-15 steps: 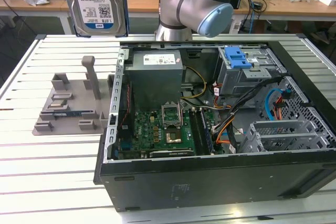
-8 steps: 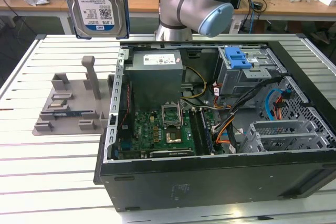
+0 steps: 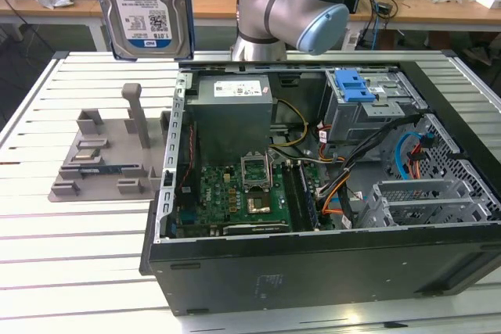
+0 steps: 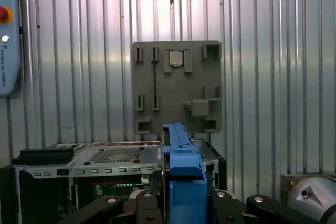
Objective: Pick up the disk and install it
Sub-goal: 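Pick up the disk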
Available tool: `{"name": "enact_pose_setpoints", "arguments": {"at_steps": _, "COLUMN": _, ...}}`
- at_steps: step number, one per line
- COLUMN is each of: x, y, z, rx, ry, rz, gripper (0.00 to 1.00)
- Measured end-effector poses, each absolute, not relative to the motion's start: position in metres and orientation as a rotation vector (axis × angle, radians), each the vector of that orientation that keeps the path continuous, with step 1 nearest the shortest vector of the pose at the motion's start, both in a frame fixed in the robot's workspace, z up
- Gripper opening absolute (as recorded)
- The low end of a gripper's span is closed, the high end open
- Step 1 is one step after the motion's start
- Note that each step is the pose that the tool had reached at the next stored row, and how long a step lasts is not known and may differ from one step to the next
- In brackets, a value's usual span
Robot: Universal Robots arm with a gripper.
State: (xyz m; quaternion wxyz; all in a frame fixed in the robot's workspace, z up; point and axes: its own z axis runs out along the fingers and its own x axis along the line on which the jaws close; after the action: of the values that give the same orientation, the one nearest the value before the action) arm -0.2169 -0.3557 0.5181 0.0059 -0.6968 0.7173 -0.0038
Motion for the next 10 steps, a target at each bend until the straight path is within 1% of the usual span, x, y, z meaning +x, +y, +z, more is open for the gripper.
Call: {"name": "enact_pose_setpoints", "arguments": {"at_steps": 10, "x": -0.2144, "y": -0.3634, "z": 0.5181, "rx": -2.181, "ry": 2.245, "rz": -0.012, "gripper": 0.37}}
